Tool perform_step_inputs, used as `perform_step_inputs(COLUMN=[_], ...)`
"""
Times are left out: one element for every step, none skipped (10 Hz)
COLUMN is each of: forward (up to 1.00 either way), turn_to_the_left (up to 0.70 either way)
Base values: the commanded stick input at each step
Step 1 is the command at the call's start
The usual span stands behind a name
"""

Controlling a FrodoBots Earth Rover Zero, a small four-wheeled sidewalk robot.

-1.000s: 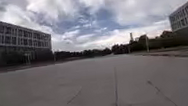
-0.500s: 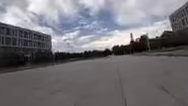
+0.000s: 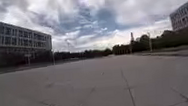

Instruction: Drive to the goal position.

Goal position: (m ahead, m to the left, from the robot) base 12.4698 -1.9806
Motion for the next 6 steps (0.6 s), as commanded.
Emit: perform_step_inputs(forward=[1.0, 1.0, 1.0, 1.0, 1.0, 1.0], turn_to_the_left=[-0.13, -0.4, -0.4, -0.4, -0.4, -0.4])
